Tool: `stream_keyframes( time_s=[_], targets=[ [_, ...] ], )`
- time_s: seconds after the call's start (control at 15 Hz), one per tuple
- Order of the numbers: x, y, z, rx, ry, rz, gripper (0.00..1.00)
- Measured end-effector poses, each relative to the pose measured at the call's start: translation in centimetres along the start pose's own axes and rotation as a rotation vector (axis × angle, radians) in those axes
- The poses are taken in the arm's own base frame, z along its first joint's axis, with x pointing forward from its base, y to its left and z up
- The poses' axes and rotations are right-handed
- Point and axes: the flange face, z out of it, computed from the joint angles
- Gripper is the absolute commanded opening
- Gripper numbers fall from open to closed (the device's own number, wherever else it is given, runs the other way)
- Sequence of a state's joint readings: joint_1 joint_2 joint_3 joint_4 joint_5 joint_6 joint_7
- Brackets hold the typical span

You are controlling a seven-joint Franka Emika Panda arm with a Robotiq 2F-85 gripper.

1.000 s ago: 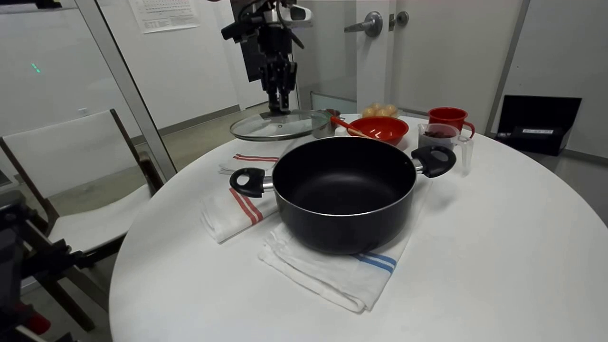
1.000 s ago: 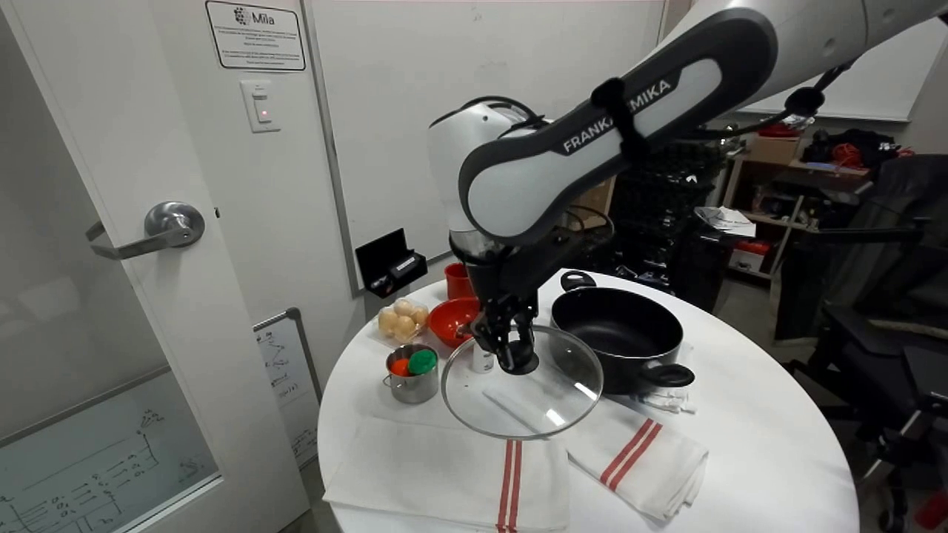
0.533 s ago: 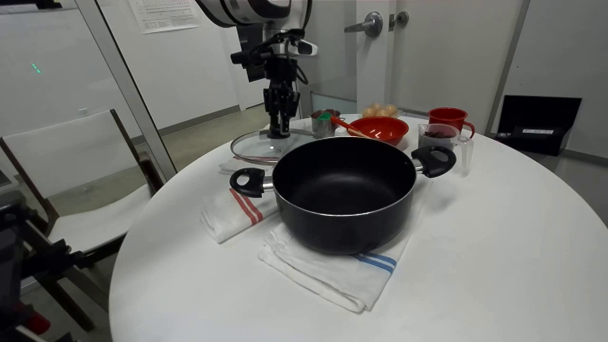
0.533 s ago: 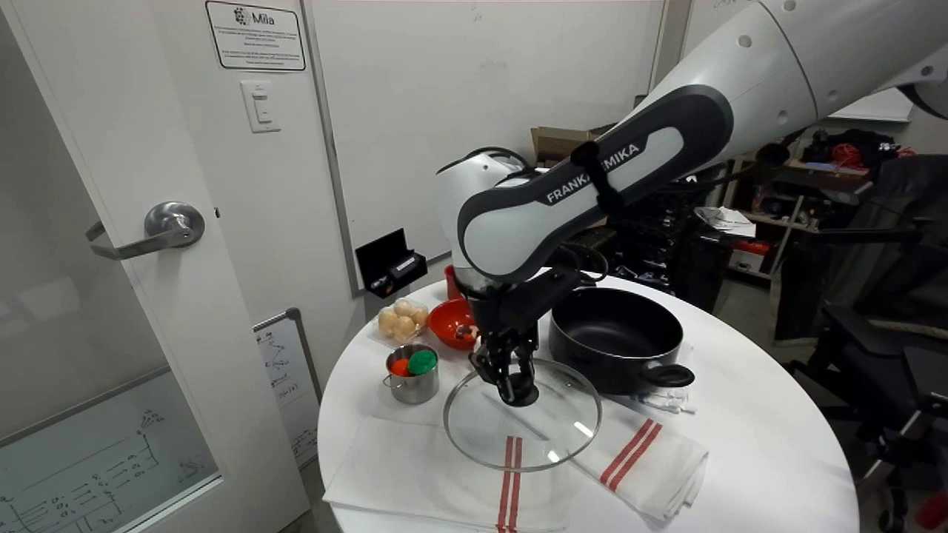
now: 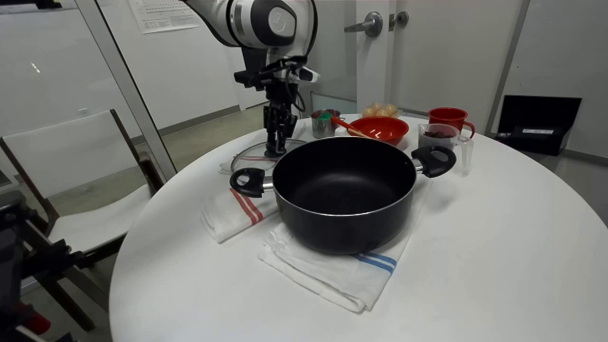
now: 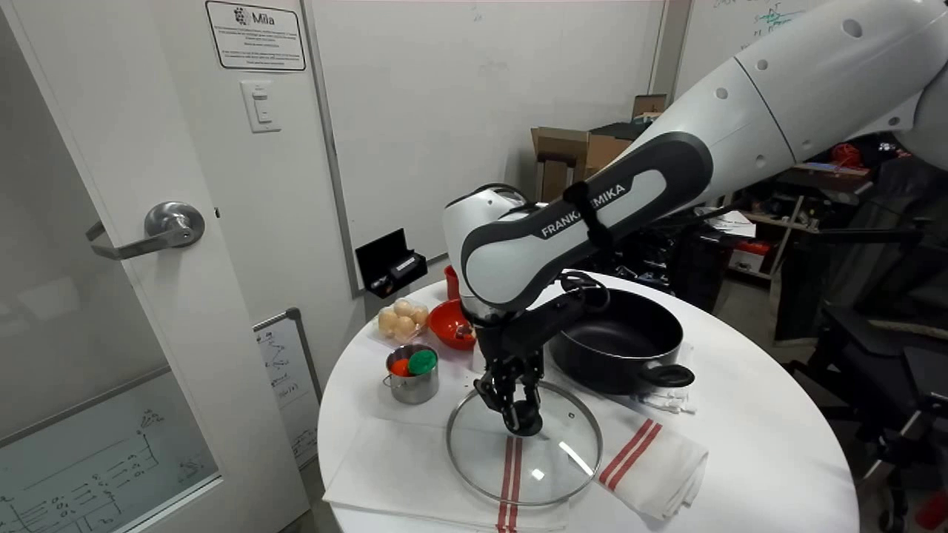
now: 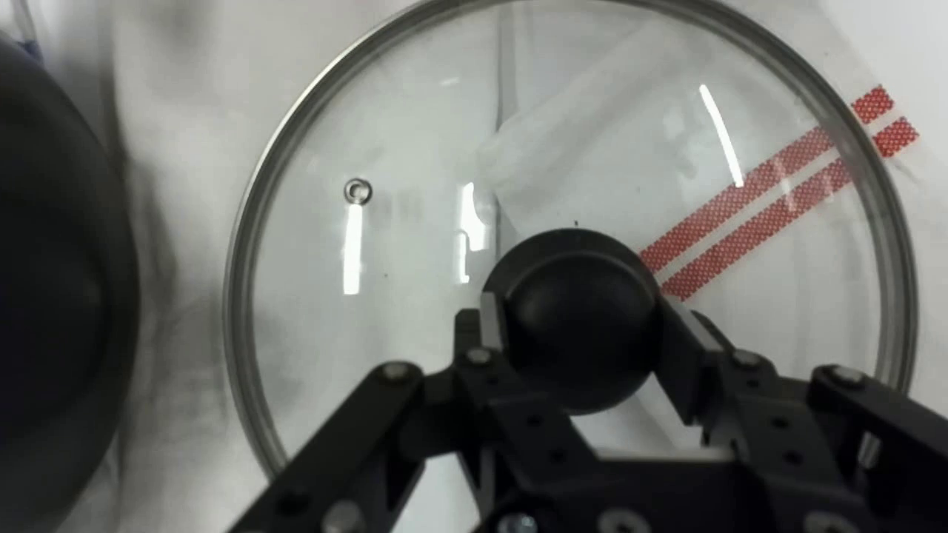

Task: Take the lid on the pot and put it on the tea towels

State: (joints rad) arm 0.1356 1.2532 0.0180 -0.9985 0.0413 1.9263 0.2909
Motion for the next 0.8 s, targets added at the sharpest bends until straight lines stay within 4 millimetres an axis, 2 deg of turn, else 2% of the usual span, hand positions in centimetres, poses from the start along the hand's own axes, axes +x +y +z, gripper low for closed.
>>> stream_keyframes(
  time_s=[0.07, 0.13, 0.2, 0.4, 0.47, 0.8],
  targets=[
    [0.0, 0.0, 0.1, 0.001, -0.002, 0.0, 0.36],
    [0.0, 0.0, 0.0, 0.002, -0.003, 0.0, 0.75],
    [0.0, 0.0, 0.0, 0.003, -0.003, 0.0, 0.76],
    [0.0, -0.1, 0.1, 0.008, -0.006, -0.013, 0.96],
    [-0.1, -0.2, 0.0, 0.009, -0.006, -0.023, 0.99],
    [-1.3, -0.5, -1.6, 0.001, -0.011, -0.093, 1.0]
  ],
)
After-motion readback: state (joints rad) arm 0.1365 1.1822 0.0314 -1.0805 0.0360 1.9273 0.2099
